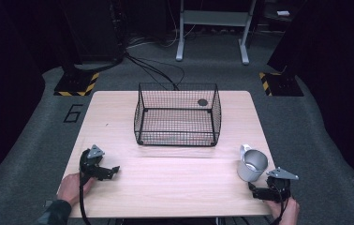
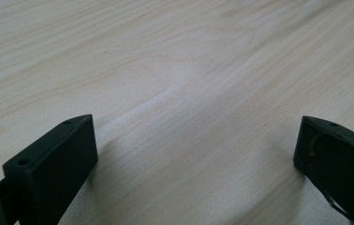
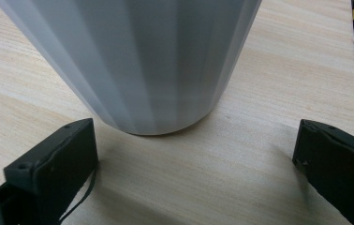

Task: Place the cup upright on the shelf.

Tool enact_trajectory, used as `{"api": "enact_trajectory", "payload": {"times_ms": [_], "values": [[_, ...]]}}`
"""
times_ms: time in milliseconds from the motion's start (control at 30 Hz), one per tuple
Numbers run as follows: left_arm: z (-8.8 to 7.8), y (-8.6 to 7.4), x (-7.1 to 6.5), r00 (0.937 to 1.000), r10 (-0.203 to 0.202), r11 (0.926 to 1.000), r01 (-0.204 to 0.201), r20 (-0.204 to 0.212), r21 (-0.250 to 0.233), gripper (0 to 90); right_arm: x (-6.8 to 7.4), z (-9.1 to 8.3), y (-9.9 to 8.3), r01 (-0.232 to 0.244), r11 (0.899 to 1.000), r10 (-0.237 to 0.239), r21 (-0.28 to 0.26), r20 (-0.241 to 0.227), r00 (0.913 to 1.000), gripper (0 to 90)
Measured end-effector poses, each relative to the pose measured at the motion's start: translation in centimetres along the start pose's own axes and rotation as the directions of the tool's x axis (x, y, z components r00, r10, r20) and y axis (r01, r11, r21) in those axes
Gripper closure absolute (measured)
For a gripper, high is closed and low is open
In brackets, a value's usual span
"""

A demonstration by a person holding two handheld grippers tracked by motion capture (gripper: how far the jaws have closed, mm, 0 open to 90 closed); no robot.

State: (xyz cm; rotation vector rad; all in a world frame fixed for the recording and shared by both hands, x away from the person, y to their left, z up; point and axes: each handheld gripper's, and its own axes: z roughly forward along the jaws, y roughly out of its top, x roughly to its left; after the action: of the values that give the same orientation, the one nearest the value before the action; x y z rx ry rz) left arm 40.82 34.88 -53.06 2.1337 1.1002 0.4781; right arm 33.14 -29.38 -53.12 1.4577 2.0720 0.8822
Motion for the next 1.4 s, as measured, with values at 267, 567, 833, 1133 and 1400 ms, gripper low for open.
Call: {"api": "enact_trajectory", "payload": {"times_ms": [267,567,833,1133,1400], "values": [[0.0,0.0,0.0,1.0,-0.001,1.0,0.001,0.003,0.001,0.0,0.2,0.0,0.7,-0.008,0.999,0.008,0.05,0.002,1.0,0.0],[0.0,0.0,0.0,1.0,0.0,1.0,0.0,0.001,0.0,0.0,0.3,-1.5,1.5,-0.028,1.0,0.029,0.014,-0.051,0.9983,0.0],[0.0,0.0,0.0,1.0,0.0,1.0,0.0,0.001,0.0,0.0,0.9,-3.4,3.2,-0.024,0.999,0.022,-0.036,-0.054,0.9983,0.0],[0.0,0.0,0.0,1.0,-0.003,1.0,0.003,0.002,-0.001,0.0,1.5,-3.8,5.7,-0.001,0.997,-0.002,-0.075,-0.049,0.9988,0.0],[0.1,0.0,0.0,1.0,-0.007,0.9999,0.007,-0.004,-0.013,0.0,1.9,-2.9,7.6,0.008,0.998,-0.012,-0.062,-0.06,0.9981,0.0]]}}
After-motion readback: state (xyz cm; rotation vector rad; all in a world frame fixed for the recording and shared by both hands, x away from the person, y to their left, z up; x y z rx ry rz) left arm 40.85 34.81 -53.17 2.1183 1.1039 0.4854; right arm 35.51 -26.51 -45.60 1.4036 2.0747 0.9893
